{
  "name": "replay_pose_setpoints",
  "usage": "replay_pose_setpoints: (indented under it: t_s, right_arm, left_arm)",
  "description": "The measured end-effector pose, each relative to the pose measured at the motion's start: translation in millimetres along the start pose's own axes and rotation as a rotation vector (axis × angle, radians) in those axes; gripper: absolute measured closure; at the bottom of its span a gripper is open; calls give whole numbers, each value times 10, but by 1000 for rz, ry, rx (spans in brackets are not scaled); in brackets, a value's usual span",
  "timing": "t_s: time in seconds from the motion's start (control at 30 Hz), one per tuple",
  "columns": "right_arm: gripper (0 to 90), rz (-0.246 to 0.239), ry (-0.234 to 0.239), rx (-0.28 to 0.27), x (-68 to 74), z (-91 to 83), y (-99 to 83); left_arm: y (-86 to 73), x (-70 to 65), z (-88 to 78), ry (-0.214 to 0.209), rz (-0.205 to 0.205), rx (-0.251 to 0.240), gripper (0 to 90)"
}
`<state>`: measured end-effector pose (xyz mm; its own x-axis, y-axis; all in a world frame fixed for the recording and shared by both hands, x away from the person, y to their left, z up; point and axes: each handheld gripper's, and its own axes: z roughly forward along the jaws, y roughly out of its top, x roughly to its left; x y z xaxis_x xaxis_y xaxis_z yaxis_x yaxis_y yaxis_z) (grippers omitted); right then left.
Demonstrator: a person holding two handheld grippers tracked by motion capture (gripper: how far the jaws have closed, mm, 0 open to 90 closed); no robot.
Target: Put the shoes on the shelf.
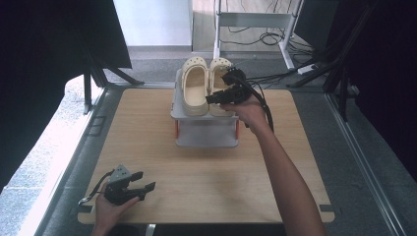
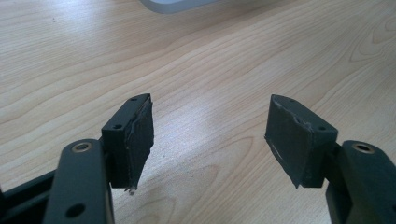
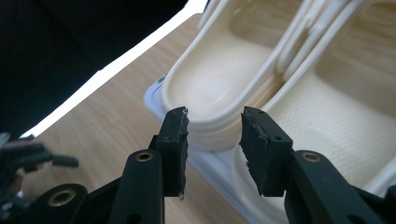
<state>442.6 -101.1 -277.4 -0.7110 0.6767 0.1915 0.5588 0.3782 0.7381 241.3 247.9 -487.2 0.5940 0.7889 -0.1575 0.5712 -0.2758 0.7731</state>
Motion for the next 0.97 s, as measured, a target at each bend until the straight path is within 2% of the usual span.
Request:
replay_pose_setpoints:
  t_s: [0.13,0.33,0.5,0.7,0.97]
  right_arm:
    - [618,-53,47,8,44,-27,-139]
    - [616,-110,107,-9,139,-40,-366]
    - [614,-132,147,-21,182,-19,-591]
    - [610,-128,173,-38,147,11,-807]
    - [591,-143,171,-55,137,22,-903]
  left_arm:
    - [-1,-2,7,3,-1,-1,332]
    - [0,-1,7,4,1,0,332]
    - [0,-6,20,3,3,3,331]
    - [1,-12,29,2,2,6,331]
    - [5,-14,34,3,5,7,331]
